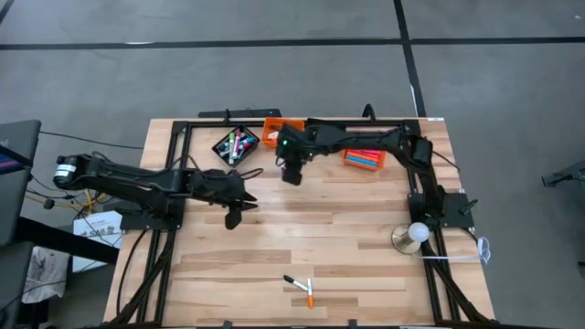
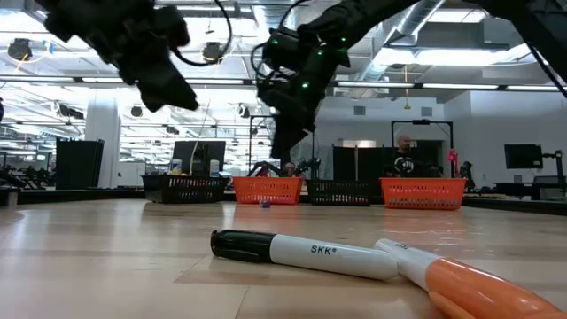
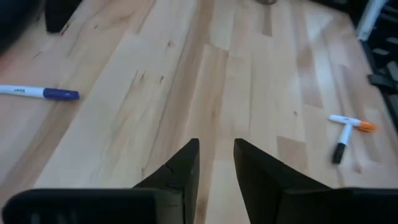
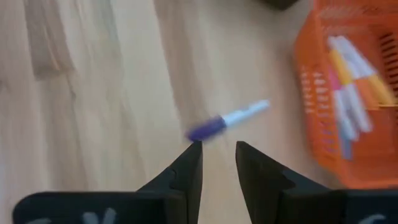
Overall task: Pick & Place Markers
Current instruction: Put the small purple highlighter into the left orange bin
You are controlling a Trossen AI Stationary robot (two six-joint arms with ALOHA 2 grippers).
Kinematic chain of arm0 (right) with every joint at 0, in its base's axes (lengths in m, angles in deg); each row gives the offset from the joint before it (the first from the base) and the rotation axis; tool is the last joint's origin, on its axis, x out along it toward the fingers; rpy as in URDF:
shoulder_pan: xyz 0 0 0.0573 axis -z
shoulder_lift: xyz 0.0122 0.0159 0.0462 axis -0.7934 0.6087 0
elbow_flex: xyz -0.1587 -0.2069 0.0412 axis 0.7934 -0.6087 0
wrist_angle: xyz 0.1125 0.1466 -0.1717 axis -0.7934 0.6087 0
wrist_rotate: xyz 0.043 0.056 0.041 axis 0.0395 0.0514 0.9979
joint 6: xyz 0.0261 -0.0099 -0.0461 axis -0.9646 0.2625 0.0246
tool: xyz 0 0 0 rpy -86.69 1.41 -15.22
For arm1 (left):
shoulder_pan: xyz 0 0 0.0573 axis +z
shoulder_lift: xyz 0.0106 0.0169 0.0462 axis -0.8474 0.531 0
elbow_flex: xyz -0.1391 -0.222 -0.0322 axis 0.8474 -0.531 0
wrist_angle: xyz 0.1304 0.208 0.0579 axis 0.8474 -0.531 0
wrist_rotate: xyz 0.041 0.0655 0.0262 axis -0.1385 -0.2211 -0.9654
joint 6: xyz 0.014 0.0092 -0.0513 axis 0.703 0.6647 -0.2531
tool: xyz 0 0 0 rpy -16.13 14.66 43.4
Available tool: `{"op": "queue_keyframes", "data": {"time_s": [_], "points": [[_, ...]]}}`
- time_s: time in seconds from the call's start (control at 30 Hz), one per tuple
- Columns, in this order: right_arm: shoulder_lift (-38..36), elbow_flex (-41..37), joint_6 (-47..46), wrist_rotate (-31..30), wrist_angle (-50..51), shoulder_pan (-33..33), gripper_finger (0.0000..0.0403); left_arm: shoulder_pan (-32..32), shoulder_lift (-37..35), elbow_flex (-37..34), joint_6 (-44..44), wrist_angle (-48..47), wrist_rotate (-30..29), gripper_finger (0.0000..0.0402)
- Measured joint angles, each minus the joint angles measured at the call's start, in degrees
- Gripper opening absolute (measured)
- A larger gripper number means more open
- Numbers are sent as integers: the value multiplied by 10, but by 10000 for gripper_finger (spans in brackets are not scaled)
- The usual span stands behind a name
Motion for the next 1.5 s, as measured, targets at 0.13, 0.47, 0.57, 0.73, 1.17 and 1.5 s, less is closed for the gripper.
{"op": "queue_keyframes", "data": {"time_s": [0.13, 0.47, 0.57, 0.73, 1.17, 1.5], "points": [[13, -2, -91, -44, -36, -32, 95, -5, -74, -37, 26, -5, 1, 98], [32, -8, -302, -227, -125, -87, 170, -7, -209, -103, 51, -1, 1, 98], [49, -8, -356, -246, -134, -96, 201, -12, -216, -104, 53, -1, 6, 99], [78, -3, -426, -236, -125, -93, 235, -25, -212, -104, 53, 0, 7, 99], [119, 6, -476, -231, -96, -79, 239, -65, -198, -105, 43, -1, 7, 99], [154, 10, -485, -232, -122, -79, 239, -76, -199, -105, 43, 5, 7, 99]]}}
